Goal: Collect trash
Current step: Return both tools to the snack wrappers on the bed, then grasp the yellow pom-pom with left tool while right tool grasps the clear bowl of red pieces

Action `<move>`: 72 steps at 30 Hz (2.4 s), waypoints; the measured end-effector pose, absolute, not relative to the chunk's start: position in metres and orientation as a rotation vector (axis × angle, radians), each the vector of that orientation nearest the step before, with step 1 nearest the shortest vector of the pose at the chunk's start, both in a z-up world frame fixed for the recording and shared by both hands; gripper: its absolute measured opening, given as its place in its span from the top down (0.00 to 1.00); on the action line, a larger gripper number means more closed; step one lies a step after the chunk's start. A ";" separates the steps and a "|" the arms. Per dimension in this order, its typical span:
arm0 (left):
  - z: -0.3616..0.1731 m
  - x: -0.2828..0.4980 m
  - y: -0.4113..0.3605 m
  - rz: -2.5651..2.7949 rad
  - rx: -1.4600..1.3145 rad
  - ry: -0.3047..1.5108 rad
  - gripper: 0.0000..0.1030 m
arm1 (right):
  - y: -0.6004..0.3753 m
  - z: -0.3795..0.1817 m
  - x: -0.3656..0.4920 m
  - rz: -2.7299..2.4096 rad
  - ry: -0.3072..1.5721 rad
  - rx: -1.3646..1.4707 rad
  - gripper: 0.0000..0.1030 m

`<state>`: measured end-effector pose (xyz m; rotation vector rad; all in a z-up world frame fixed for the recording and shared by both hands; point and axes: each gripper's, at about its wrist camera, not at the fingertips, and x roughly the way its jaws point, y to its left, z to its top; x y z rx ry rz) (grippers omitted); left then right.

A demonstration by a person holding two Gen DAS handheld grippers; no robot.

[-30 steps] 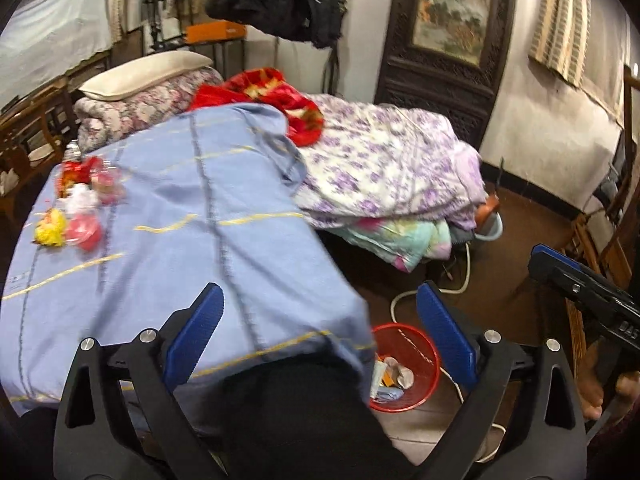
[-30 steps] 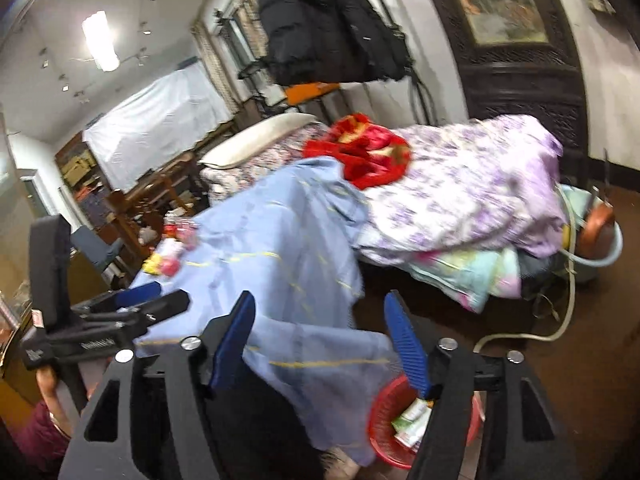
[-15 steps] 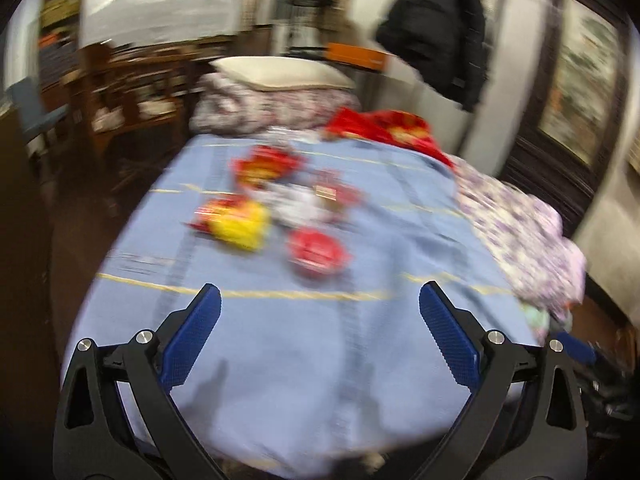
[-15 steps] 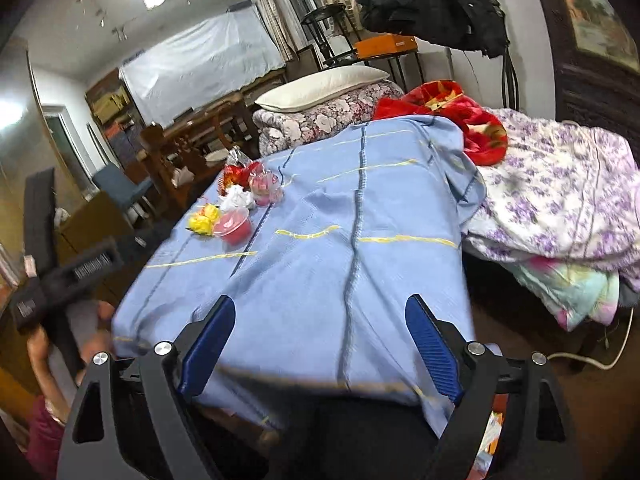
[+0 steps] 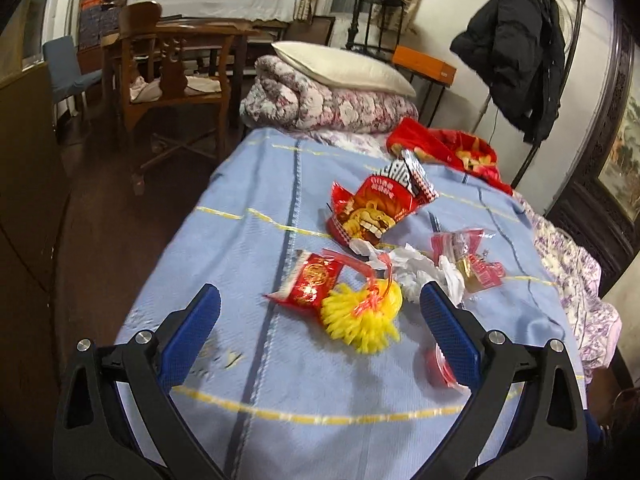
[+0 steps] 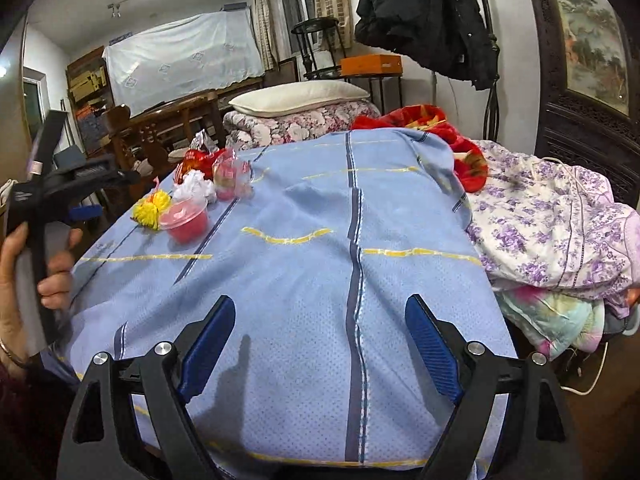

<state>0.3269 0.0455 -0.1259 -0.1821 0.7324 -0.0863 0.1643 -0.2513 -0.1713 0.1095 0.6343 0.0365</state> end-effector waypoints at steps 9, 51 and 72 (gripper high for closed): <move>-0.154 0.373 0.033 -0.049 -0.143 0.852 0.07 | -0.236 -0.178 0.173 0.041 0.685 0.060 0.17; -0.152 0.326 0.068 -0.118 -0.266 0.848 0.10 | -0.243 -0.178 0.171 0.050 0.678 0.121 0.17; -0.118 0.298 0.091 -0.192 -0.307 0.699 0.60 | -0.152 -0.142 0.244 0.259 0.661 0.013 0.14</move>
